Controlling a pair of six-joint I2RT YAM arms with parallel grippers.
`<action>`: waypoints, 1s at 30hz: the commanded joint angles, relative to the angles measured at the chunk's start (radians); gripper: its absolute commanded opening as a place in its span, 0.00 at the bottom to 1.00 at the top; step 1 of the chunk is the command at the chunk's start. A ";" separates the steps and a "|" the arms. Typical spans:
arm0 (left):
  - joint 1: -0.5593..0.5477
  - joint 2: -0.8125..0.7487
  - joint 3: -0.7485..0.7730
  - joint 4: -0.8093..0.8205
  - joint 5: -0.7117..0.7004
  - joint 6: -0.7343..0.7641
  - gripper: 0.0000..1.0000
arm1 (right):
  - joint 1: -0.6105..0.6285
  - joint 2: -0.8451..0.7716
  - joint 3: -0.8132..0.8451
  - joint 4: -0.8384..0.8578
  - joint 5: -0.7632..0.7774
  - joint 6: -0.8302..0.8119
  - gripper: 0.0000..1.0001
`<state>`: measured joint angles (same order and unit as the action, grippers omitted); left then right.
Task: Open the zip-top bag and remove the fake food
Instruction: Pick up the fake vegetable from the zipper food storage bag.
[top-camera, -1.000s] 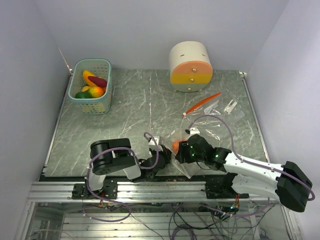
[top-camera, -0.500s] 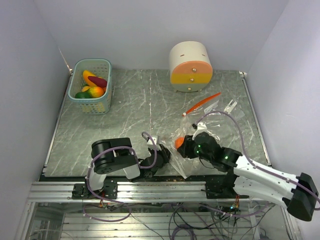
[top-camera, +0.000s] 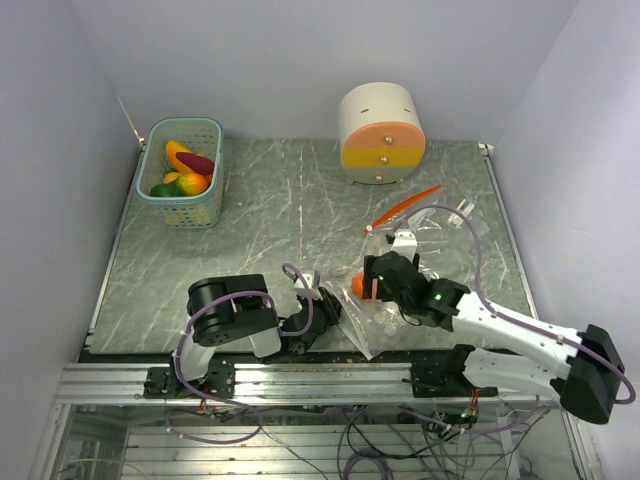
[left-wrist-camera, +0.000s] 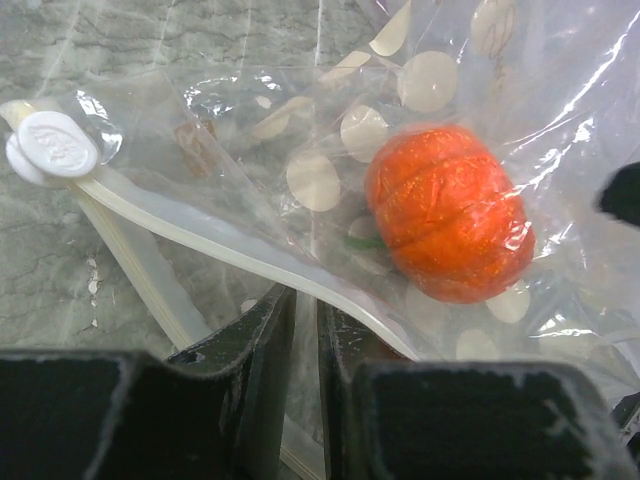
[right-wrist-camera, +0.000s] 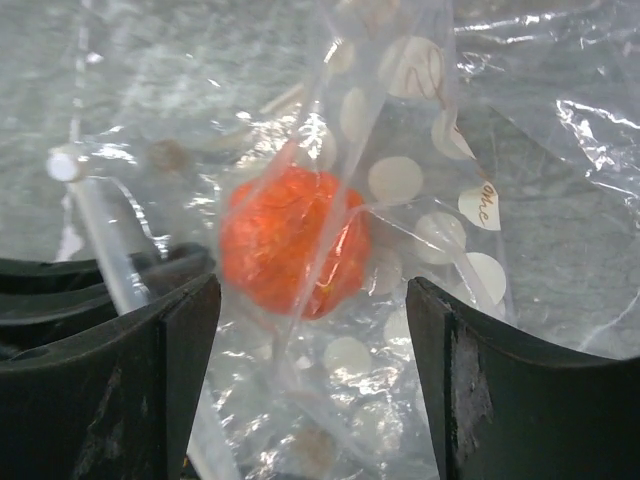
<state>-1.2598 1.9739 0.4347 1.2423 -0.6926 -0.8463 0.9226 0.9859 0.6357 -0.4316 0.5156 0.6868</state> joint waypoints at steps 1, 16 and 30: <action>0.004 0.044 -0.017 -0.095 0.041 0.009 0.28 | -0.030 0.085 0.005 0.050 0.022 -0.019 0.70; 0.005 0.114 -0.082 0.164 0.074 0.043 0.44 | -0.039 -0.185 0.013 0.103 -0.066 -0.042 0.00; 0.005 0.177 -0.149 0.439 0.164 0.126 0.64 | -0.070 0.005 -0.050 0.121 -0.078 0.000 0.00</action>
<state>-1.2594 2.0468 0.3599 1.5059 -0.5705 -0.7761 0.8700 0.9443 0.5907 -0.3161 0.4213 0.6754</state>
